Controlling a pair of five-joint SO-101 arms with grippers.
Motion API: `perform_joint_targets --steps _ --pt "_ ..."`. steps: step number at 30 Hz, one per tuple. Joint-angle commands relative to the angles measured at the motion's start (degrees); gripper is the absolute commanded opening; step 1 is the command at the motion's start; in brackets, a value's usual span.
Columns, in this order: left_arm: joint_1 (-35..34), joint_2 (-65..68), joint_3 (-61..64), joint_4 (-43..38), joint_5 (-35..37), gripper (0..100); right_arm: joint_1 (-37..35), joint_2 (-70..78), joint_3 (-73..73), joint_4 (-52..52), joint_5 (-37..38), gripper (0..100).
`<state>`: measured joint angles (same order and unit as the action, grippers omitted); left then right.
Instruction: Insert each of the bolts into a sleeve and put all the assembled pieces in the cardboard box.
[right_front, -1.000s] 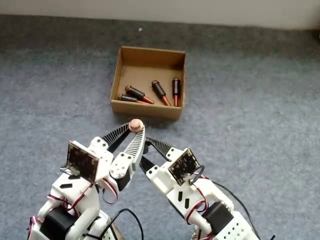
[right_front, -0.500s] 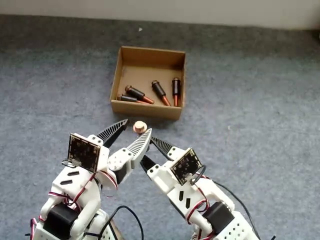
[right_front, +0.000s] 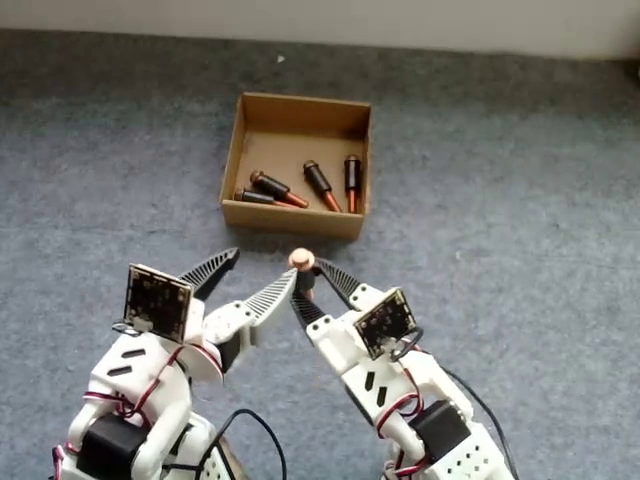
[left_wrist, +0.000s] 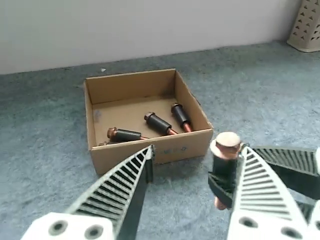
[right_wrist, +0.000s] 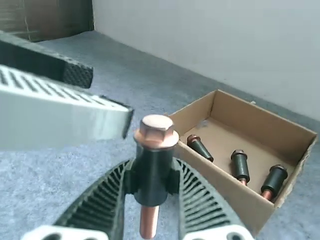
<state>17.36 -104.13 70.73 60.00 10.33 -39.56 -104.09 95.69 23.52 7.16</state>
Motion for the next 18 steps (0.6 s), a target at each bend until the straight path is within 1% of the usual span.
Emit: perform_joint_targets --steps 1,6,9,11,14,18 --pt "-8.6 -0.2 0.0 0.0 0.6 23 3.6 -1.2 5.0 -4.8 0.3 0.6" --pt "-20.8 -0.2 5.8 -0.6 0.4 18 8.0 -1.1 6.4 -5.9 0.2 0.6" --pt "-25.5 -0.2 10.0 -2.6 -4.0 13 8.3 -1.1 6.4 -5.6 0.2 0.6" --pt "-26.9 -0.2 13.2 -3.8 -6.6 8 8.3 -1.1 6.4 -4.8 0.2 0.6" --pt "-26.8 -0.2 18.3 -5.9 -11.8 1 8.3 -1.1 6.4 -2.9 0.2 0.6" --pt "-26.7 -0.3 23.5 -7.9 -15.3 1 8.4 -1.1 6.4 -1.5 0.1 0.6"
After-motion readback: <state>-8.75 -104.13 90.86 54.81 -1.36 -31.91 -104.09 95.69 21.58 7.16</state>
